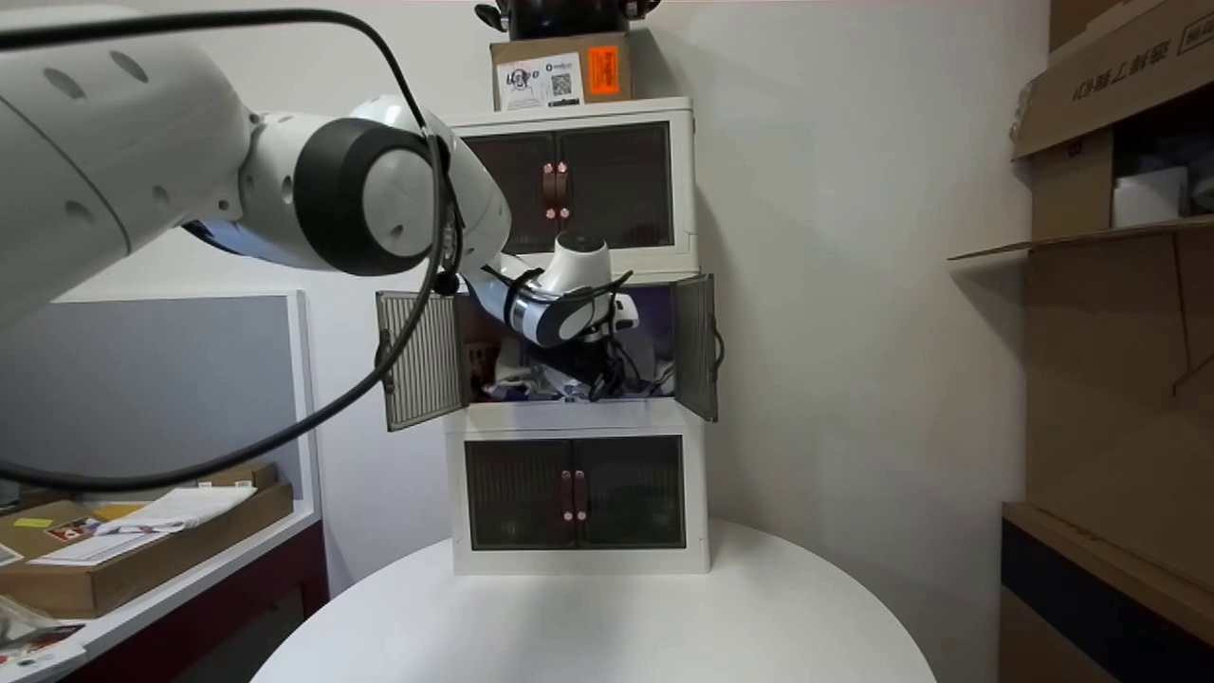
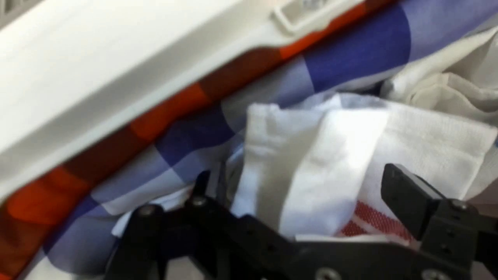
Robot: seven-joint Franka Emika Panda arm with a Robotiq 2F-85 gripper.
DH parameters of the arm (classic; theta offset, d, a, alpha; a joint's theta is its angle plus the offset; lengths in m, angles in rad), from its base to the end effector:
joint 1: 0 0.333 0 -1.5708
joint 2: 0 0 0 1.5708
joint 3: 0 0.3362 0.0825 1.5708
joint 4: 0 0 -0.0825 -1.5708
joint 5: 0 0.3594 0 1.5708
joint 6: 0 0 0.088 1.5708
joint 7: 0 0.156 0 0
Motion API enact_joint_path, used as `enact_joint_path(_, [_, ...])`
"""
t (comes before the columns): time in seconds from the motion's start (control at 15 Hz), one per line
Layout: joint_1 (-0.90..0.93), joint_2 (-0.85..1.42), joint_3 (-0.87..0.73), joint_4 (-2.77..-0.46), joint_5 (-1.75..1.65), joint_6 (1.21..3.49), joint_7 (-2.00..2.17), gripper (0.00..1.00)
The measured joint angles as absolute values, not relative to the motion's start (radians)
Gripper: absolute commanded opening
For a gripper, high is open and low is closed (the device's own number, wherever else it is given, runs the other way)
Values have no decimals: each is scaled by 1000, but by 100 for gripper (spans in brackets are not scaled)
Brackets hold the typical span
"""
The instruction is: Put the towel inside the shelf in the middle
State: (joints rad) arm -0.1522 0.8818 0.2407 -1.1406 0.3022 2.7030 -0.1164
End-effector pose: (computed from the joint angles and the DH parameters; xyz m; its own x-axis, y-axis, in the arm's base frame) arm 0.8375 -0.0042 0.3451 0.7609 -0.2681 0.5908 -0.0356 -0.9265 -0.3746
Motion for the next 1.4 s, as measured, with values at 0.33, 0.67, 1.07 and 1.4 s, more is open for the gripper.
enact_joint_path(0.33, [-142,779,233,-1352,302,2800,-122,100])
enact_joint_path(0.67, [-195,652,328,-1596,336,3017,-201,100])
enact_joint_path(1.07, [-522,606,796,-1781,309,3400,-413,100])
enact_joint_path(1.4, [-834,518,987,-1963,301,3336,-409,100])
